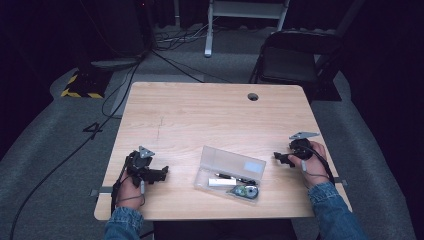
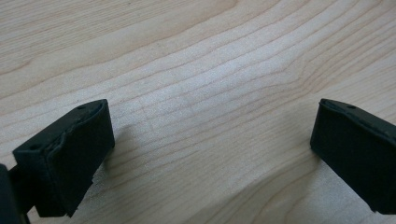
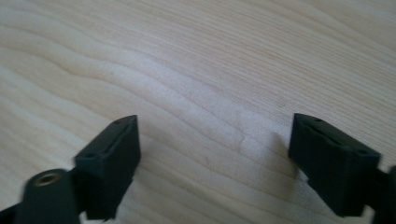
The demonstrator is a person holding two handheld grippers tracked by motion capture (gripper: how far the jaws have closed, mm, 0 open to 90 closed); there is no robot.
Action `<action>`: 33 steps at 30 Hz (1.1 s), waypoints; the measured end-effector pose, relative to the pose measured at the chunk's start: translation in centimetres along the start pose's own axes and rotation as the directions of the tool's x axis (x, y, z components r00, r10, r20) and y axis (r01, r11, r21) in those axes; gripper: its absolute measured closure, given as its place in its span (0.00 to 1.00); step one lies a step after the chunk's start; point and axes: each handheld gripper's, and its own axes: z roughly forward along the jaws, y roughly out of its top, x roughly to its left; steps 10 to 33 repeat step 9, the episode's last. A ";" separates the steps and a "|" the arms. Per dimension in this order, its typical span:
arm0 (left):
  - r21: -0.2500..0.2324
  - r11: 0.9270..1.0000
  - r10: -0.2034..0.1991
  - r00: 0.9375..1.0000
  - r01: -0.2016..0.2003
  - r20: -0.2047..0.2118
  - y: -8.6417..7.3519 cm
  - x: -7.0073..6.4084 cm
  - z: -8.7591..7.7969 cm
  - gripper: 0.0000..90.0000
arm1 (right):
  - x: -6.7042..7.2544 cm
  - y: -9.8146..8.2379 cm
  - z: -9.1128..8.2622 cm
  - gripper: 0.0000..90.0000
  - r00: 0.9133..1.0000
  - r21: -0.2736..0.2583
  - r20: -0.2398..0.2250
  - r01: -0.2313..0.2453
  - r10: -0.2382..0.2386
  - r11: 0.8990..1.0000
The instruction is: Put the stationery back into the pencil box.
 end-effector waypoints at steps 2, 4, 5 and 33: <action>0.000 1.000 0.000 1.000 0.000 0.001 0.0 0.0 0.0 0.00 | 0.1 -0.3 0.2 0.12 1.000 -0.036 0.013 -0.013 0.013 0.999; 0.000 1.000 0.000 1.000 0.000 0.001 0.0 0.0 0.0 0.00 | 0.2 -0.4 0.4 0.10 1.000 -0.053 0.015 -0.017 0.018 0.998; 0.001 1.000 0.000 1.000 0.000 0.000 0.0 0.0 0.0 0.00 | 0.2 -0.4 0.6 0.09 1.000 -0.059 0.012 -0.013 0.014 0.998; 0.001 1.000 0.000 1.000 0.000 -0.001 0.0 0.0 0.0 0.00 | 0.2 -0.3 0.6 0.09 1.000 -0.057 0.010 -0.012 0.012 0.998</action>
